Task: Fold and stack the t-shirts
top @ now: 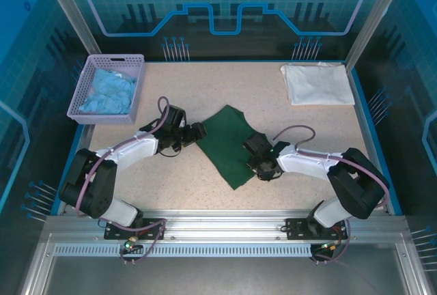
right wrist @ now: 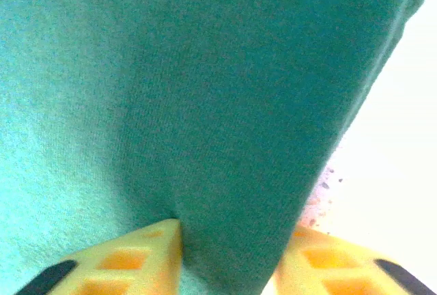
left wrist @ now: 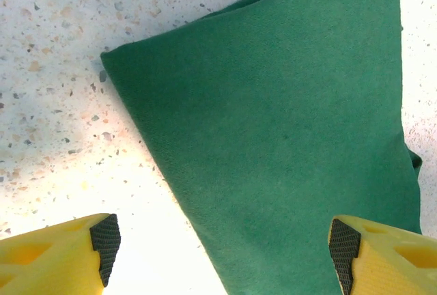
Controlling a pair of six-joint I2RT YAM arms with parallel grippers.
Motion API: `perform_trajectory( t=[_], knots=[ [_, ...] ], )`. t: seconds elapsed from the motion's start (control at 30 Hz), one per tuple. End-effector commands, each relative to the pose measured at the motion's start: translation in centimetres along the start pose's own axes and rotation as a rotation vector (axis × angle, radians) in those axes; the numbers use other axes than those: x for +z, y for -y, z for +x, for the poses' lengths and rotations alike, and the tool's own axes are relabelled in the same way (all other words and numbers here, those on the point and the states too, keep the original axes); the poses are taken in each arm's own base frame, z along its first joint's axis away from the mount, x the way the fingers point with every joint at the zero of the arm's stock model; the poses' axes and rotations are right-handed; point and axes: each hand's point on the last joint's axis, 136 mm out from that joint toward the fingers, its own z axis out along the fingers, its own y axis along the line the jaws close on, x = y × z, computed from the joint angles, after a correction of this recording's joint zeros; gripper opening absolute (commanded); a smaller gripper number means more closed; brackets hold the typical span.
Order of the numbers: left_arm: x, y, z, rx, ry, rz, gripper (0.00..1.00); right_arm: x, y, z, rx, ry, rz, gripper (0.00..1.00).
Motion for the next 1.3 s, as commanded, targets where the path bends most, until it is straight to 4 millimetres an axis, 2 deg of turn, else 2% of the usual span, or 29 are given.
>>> perform_trajectory(
  t=[0.0,0.17,0.3,0.33,0.6,0.83,0.97,1.1,1.27],
  knots=[
    [-0.8,0.1,-1.0,0.015,0.051,0.020,0.82,0.6,-2.6,-0.5,-0.012,0.005,-0.070,0.28],
    [-0.9,-0.1,-0.9,0.003,0.055,0.032,0.82,0.1,-3.5,-2.9,-0.044,0.055,-0.075,0.17],
    [-0.9,-0.3,-1.0,-0.005,0.057,0.036,0.82,-0.1,-3.7,-5.0,-0.092,0.082,-0.050,0.13],
    [-0.9,-0.3,-0.9,-0.009,0.057,0.036,0.82,-0.6,-5.0,-6.0,-0.108,0.091,-0.076,0.13],
    [-0.7,-0.7,-0.9,-0.033,0.058,0.046,0.82,0.2,-7.0,-11.1,-0.238,0.056,-0.033,0.00],
    [-0.5,-0.9,-0.9,-0.049,0.071,0.055,0.82,2.2,-9.5,-15.9,-0.362,0.014,-0.085,0.00],
    [-0.4,-0.9,-1.0,-0.051,0.078,0.063,0.82,1.3,-10.9,-19.5,-0.426,0.070,-0.114,0.00],
    [-0.3,-0.9,-1.0,-0.055,0.079,0.065,0.82,-0.1,-13.1,-22.6,-0.512,0.111,-0.207,0.00],
    [-0.1,-0.9,-1.1,-0.057,0.083,0.070,0.82,-0.6,-14.5,-25.1,-0.676,0.121,-0.185,0.00]
  ],
)
